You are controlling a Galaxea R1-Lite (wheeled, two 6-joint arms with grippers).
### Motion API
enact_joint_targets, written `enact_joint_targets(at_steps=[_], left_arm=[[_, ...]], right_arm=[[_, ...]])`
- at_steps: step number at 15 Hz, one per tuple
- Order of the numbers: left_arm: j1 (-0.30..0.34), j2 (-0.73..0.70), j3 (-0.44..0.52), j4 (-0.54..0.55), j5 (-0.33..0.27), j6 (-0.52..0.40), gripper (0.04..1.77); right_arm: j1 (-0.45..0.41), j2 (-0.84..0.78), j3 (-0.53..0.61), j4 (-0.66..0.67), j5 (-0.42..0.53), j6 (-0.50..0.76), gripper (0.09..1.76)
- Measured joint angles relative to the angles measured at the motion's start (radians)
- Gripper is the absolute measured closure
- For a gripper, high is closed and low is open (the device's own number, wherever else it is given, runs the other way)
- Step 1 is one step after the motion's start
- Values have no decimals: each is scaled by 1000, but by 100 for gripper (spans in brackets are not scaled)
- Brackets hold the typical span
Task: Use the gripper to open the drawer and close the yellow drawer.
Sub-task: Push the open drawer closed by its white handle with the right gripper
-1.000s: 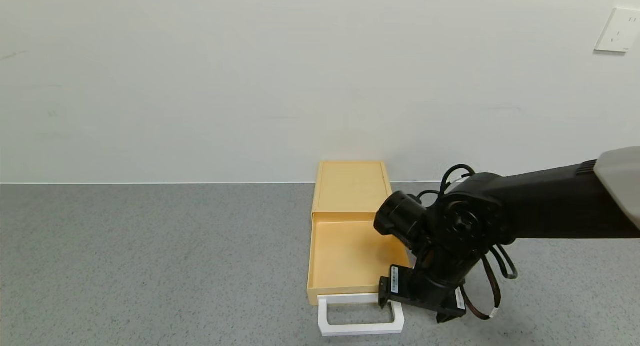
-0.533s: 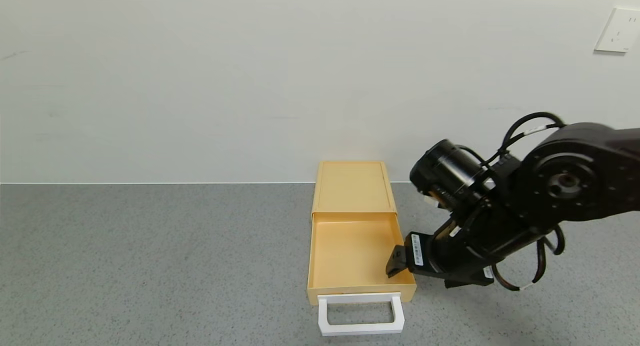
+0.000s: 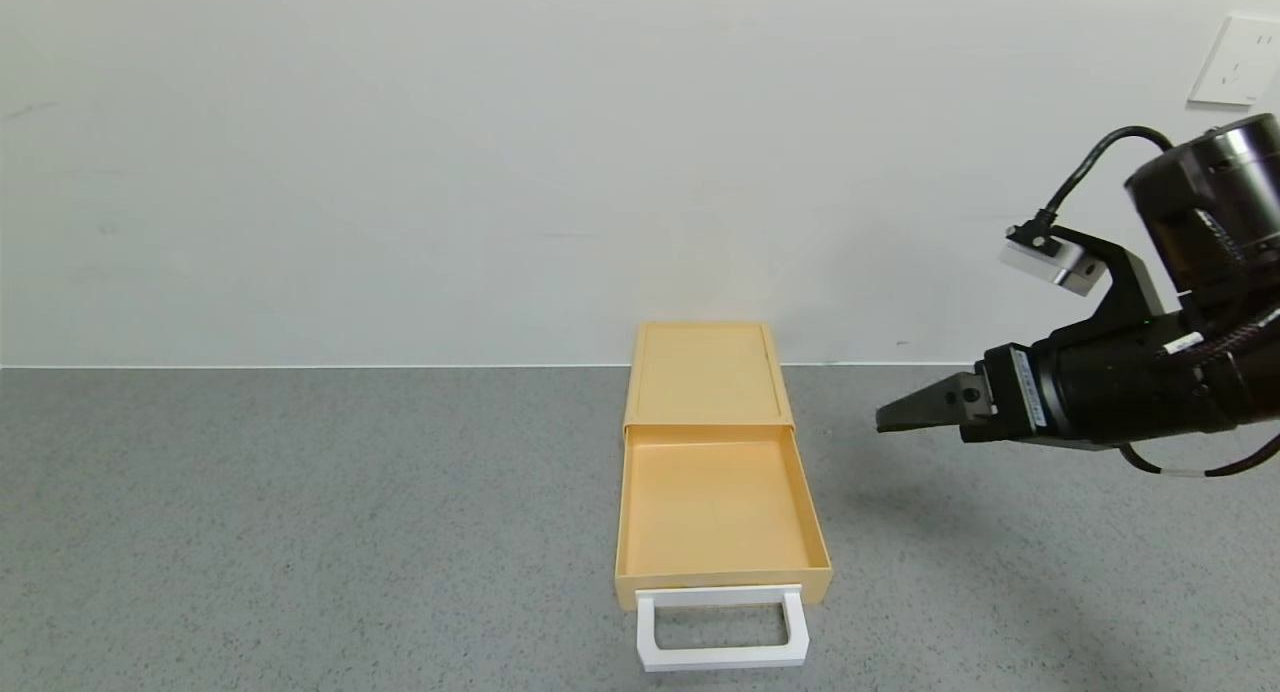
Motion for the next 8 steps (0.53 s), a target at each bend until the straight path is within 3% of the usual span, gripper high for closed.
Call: enact_joint_targets(at_steps=[5, 8], left_arm=[[0, 0, 0, 0, 0, 0, 9], [0, 0, 0, 0, 0, 0, 9]], right_arm=[[-146, -124, 280, -354, 128, -209, 14], [-177, -156, 377, -428, 135, -260, 14]])
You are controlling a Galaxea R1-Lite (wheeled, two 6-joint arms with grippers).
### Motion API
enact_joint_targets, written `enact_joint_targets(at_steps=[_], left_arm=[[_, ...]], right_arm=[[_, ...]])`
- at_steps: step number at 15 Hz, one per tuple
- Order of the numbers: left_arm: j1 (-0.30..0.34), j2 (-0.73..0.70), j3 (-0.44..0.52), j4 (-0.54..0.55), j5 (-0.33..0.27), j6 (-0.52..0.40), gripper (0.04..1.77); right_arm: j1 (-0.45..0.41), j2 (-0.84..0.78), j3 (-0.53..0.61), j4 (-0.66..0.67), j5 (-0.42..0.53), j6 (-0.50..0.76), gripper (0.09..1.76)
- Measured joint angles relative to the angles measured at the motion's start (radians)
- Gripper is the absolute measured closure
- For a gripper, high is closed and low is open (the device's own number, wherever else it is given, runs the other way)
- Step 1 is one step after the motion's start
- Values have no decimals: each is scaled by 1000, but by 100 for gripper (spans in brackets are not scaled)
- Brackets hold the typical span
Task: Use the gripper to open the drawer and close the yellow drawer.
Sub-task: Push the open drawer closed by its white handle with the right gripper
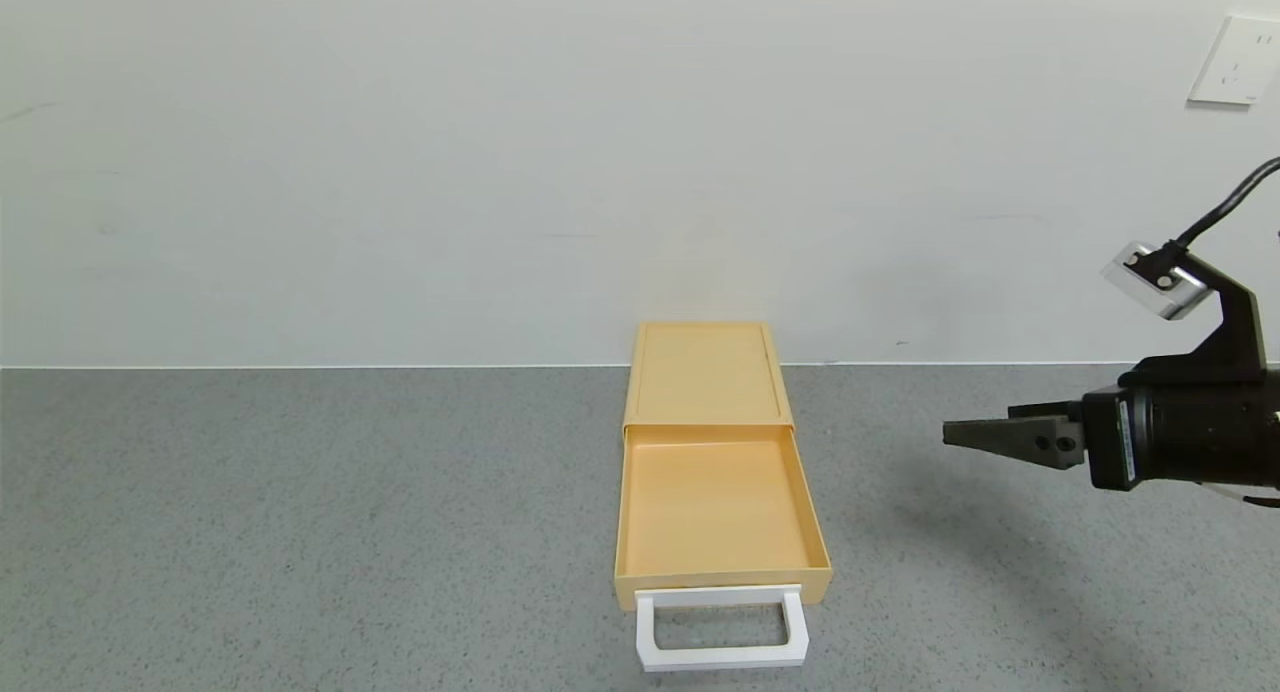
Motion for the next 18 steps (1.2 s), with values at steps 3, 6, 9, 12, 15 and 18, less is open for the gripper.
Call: enact_joint_targets(at_steps=[3, 6, 9, 12, 15, 18], left_arm=[[0, 0, 0, 0, 0, 0, 9], [0, 0, 0, 0, 0, 0, 9], [0, 0, 0, 0, 0, 0, 9], [0, 0, 0, 0, 0, 0, 9], [0, 0, 0, 0, 0, 0, 9], [0, 0, 0, 0, 0, 0, 9]], right_arm=[[-5, -12, 18, -3, 1, -2, 14], [-6, -18, 20, -4, 0, -1, 14], [-5, -20, 19, -3, 3, -1, 14], [10, -20, -16, 20, 0, 0, 14], [43, -4, -145, 177, -3, 0, 14], [116, 51, -366, 448, -38, -1, 14]])
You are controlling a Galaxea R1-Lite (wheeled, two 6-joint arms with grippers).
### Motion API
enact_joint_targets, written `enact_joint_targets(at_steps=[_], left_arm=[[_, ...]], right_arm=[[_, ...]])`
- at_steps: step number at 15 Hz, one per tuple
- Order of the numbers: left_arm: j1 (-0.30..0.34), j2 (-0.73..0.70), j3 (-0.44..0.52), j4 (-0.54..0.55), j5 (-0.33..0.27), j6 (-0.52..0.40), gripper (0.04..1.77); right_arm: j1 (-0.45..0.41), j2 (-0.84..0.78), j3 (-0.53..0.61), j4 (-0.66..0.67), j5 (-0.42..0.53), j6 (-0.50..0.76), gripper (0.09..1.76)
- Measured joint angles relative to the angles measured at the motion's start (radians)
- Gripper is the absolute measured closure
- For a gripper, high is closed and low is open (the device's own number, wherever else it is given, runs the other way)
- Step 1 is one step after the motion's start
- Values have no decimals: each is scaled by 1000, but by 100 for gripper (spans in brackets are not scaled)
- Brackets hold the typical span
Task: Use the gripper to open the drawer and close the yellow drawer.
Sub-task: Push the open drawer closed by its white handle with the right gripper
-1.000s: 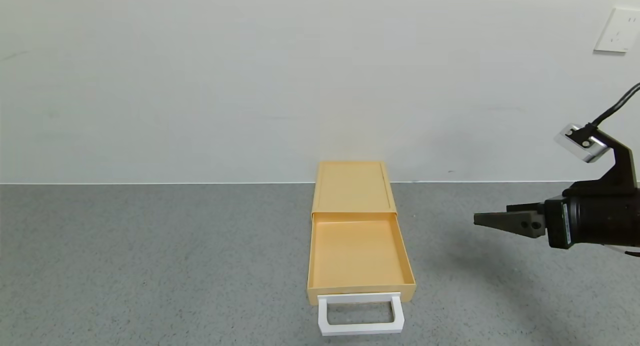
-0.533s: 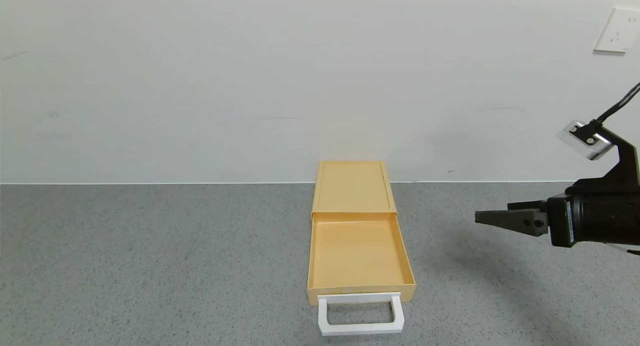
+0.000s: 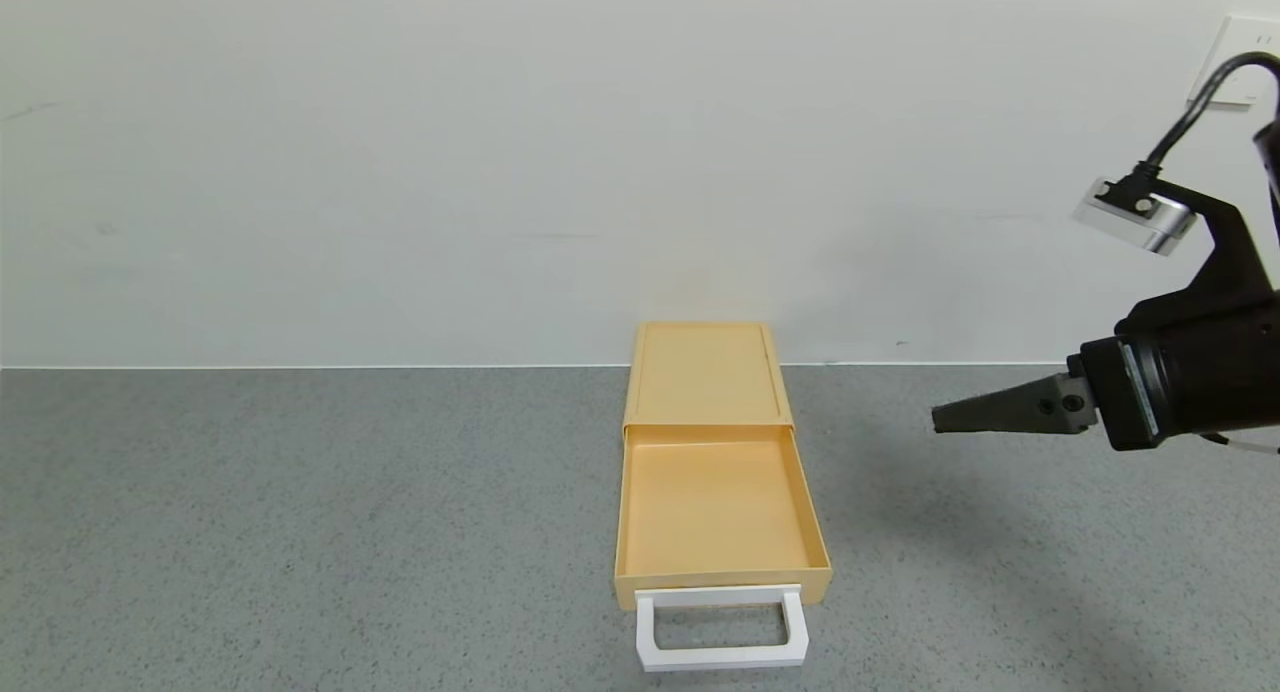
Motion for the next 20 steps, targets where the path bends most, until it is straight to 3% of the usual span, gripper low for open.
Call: enact_joint_targets(at_steps=[2, 6, 9, 15, 20], left_arm=[[0, 0, 0, 0, 0, 0, 9], [0, 0, 0, 0, 0, 0, 9], [0, 0, 0, 0, 0, 0, 9], [0, 0, 0, 0, 0, 0, 9], [0, 0, 0, 0, 0, 0, 9]], right_arm=[[93, 76, -132, 170, -86, 5, 14], [293, 236, -236, 245, -243, 76, 14], [400, 343, -283, 252, -265, 154, 14], [546, 558, -480, 331, -276, 339, 14], [639, 716, -623, 380, -378, 478, 14]])
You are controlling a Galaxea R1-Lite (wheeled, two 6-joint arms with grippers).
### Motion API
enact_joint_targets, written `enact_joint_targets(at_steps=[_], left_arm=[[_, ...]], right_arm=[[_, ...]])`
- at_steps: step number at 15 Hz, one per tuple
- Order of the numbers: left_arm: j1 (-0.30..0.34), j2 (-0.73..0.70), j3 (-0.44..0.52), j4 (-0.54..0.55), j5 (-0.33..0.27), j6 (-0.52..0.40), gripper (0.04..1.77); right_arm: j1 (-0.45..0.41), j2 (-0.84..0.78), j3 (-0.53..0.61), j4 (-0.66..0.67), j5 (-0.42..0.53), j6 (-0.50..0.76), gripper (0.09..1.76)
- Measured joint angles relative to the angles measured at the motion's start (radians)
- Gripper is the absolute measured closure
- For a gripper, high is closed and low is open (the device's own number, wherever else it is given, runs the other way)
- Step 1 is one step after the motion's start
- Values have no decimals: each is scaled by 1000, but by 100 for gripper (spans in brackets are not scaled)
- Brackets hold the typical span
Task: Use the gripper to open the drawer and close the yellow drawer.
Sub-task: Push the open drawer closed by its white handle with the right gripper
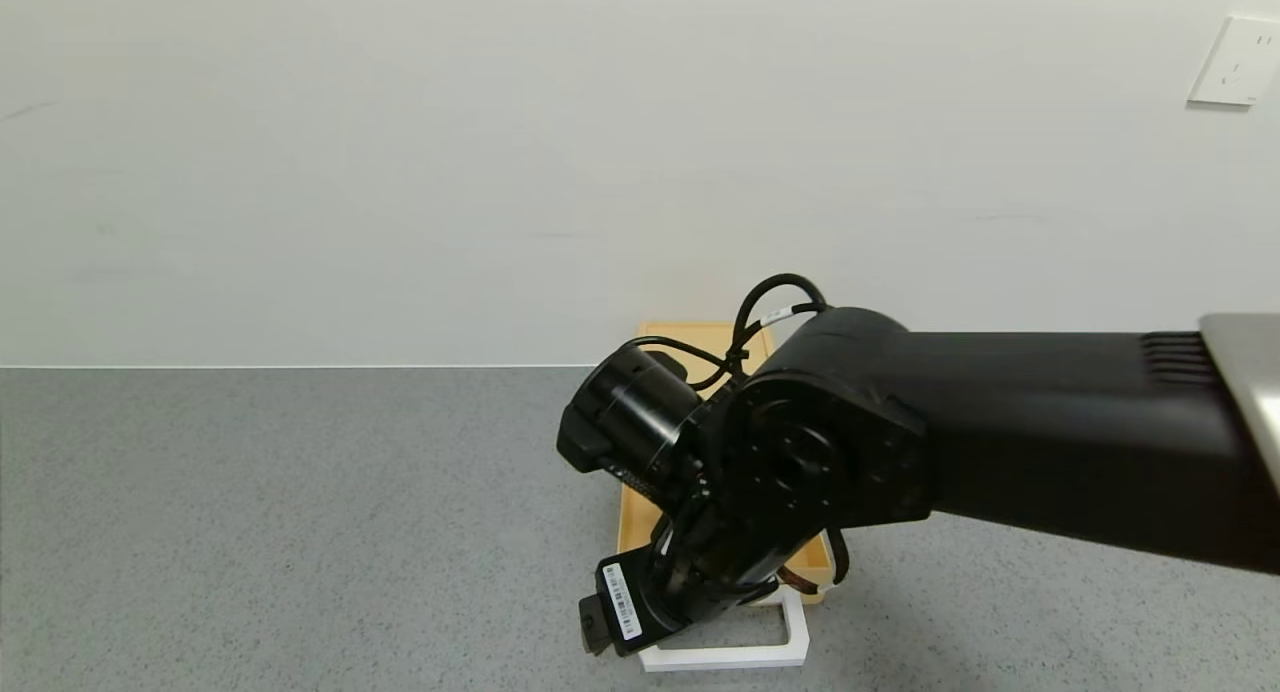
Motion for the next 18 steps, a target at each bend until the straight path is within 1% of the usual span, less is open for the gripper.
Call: enact_joint_targets(at_steps=[2, 4, 8, 11, 15, 18], left_arm=[[0, 0, 0, 0, 0, 0, 9], [0, 0, 0, 0, 0, 0, 9], [0, 0, 0, 0, 0, 0, 9], [0, 0, 0, 0, 0, 0, 9], [0, 0, 0, 0, 0, 0, 9], [0, 0, 0, 0, 0, 0, 9]], right_arm=[[25, 47, -18, 1, -56, 8, 14], [42, 82, -23, 1, -90, 12, 14], [53, 122, -26, -5, -108, 19, 14], [54, 143, -27, -20, -153, 20, 14], [54, 163, -30, -47, -167, 34, 14], [53, 176, -31, -59, -214, 37, 14]])
